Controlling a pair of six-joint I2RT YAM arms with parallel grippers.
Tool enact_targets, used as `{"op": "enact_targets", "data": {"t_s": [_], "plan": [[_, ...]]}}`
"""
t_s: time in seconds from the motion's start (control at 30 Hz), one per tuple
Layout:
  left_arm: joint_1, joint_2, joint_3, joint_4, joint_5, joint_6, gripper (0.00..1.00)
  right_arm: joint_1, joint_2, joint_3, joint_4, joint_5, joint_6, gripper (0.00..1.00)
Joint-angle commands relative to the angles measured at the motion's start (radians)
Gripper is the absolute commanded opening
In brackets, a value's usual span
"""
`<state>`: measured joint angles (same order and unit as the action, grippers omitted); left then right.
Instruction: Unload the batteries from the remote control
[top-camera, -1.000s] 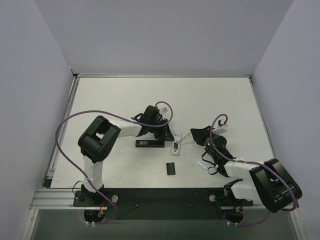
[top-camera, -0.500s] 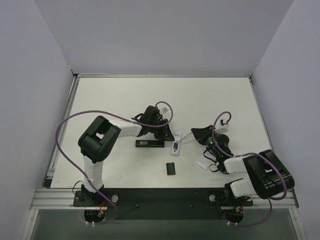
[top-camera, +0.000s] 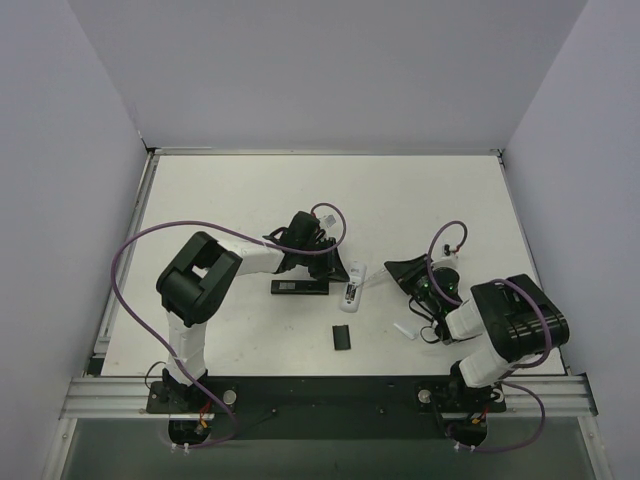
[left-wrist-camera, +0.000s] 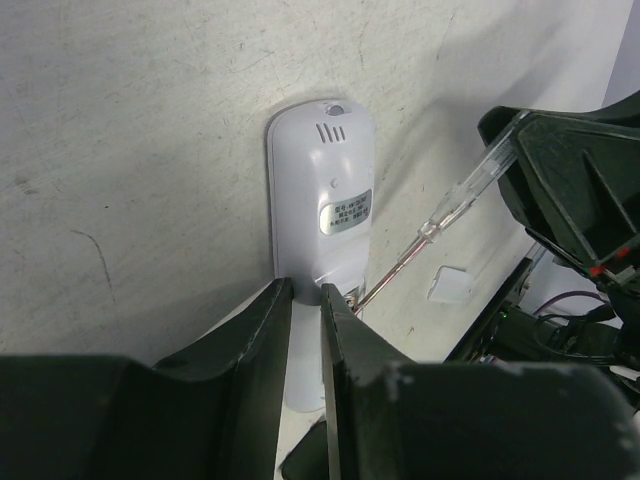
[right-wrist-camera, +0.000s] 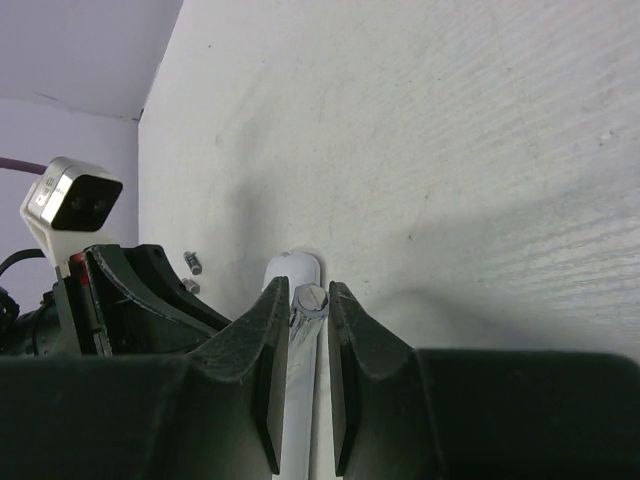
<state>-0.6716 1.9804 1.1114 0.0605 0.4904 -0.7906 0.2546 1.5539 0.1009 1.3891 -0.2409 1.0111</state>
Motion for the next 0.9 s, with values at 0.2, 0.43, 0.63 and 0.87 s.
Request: {"op": "enact_targets", "data": {"t_s": [0.2, 0.43, 0.63, 0.87], "plan": [[-0.045, -0.008, -0.007, -0.027, 0.027, -0.001, 0.29, 0.002, 0.074, 0.005, 0.203, -0.104, 0.004, 0.00], [-0.045, -0.012, 0.004, -0.050, 0.019, 0.014, 0.29, 0.003, 0.022, 0.040, 0.127, -0.095, 0.000, 0.00], [-0.040, -0.025, 0.037, -0.111, -0.010, 0.037, 0.30, 0.003, -0.032, 0.077, 0.041, -0.095, -0.016, 0.00], [-0.017, -0.048, 0.070, -0.140, -0.027, 0.047, 0.30, 0.006, -0.084, 0.106, -0.047, -0.095, -0.035, 0.00]]}}
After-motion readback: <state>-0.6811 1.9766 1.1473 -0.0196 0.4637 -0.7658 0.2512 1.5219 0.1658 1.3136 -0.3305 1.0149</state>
